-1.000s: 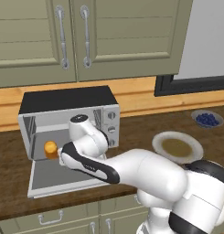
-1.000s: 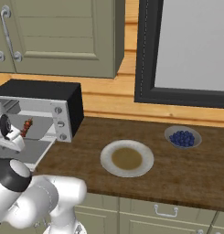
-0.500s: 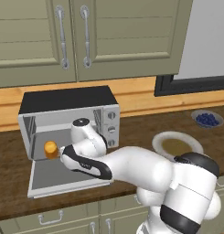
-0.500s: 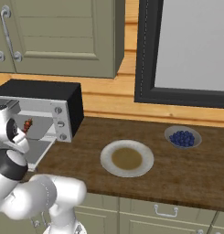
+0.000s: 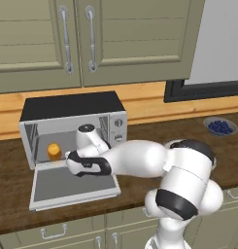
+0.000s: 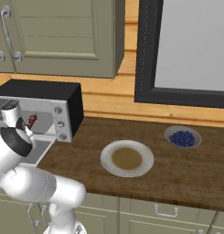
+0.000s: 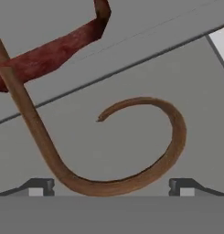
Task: Pick up the kebab skewer and baguette bread, and place them inside the toaster oven. Close the toaster oven door and start by setting the timer.
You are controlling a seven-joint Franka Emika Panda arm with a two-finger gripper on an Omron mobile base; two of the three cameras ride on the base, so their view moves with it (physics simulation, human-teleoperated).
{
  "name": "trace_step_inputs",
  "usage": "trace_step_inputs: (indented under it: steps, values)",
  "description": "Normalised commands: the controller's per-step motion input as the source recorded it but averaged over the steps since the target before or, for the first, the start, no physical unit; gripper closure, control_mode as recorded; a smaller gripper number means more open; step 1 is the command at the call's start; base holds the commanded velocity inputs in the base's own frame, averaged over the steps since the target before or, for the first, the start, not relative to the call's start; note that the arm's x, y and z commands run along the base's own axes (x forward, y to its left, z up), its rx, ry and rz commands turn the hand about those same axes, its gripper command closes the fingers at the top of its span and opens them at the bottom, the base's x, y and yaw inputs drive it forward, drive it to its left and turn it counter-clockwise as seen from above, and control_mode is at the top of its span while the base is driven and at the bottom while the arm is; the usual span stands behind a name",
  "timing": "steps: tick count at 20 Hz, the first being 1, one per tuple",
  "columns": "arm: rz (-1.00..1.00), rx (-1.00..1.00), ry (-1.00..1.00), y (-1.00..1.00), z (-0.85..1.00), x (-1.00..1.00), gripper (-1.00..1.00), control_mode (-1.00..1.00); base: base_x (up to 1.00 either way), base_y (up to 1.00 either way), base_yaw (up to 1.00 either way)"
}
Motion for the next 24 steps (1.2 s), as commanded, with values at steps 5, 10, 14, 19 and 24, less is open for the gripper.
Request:
trace_step_inputs:
  steps: [5, 10, 14, 19, 24]
  values:
    - [-0.07, 0.00, 0.00, 0.02, 0.00, 0.49, -1.00, -1.00, 0.00, 0.00, 0.00]
    - [-0.09, 0.00, 0.00, 0.00, 0.00, 0.40, -1.00, -1.00, 0.00, 0.00, 0.00]
    - [-0.12, 0.00, -0.01, 0.02, 0.00, 0.40, -1.00, -1.00, 0.00, 0.00, 0.00]
    - [-0.15, 0.01, -0.02, 0.10, 0.04, 0.45, -1.00, -1.00, 0.00, 0.00, 0.00]
    - [-0.15, 0.00, 0.00, 0.03, 0.01, 0.16, -1.00, -1.00, 0.00, 0.00, 0.00]
